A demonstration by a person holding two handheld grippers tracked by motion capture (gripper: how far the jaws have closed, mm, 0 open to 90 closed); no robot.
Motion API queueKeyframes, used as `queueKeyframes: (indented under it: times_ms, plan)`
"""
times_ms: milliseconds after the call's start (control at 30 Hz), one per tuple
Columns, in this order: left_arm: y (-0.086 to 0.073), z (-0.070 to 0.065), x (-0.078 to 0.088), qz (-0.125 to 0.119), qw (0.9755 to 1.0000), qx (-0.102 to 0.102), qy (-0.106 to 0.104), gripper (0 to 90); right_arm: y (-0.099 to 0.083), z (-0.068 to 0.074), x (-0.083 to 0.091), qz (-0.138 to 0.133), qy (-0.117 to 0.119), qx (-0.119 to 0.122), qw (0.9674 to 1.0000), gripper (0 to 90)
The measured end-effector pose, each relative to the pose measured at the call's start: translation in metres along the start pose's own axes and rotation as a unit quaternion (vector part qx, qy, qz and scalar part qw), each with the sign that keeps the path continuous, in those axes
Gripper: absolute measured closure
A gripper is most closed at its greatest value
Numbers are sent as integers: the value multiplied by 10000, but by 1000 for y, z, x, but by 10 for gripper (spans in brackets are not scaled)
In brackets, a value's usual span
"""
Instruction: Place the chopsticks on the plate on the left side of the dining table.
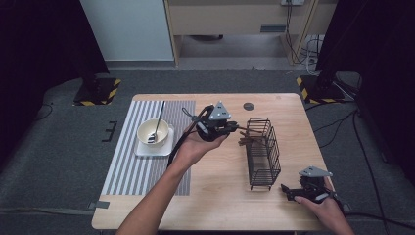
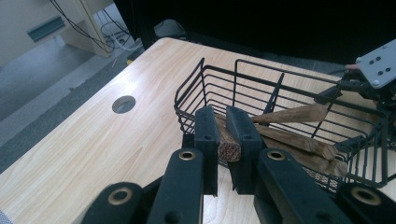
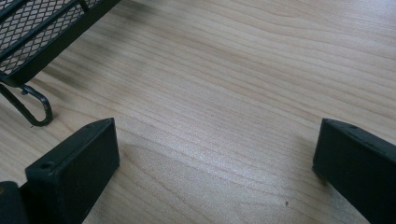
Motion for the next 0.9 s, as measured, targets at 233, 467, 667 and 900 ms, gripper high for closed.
queueKeyframes:
  times_ms: [233, 467, 667, 900]
  plan:
    - [-2, 5, 16, -337, 9993, 136, -57, 830, 0, 0, 0, -1, -6, -2, 10000, 2]
    - [-6, 10, 29, -687, 9972, 280, -128, 830, 0, 0, 0, 0, -5, -2, 10000, 2]
    - [-6, 12, 36, -979, 9944, 346, -180, 831, 0, 0, 0, 2, -6, -11, 10000, 2]
    - [-4, 14, 42, -1335, 9896, 492, -222, 830, 0, 0, 0, 0, -5, -1, 10000, 2]
Point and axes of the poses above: each handheld gripper's, and its own axes: x roughly backward along the jaws, y roughly out of its top, z roughly to its left, the point moved 5 cm from there along -x, roughly forward along the jaws, and after that the axes turned 4 degrees about y, right-handed, at the moved point
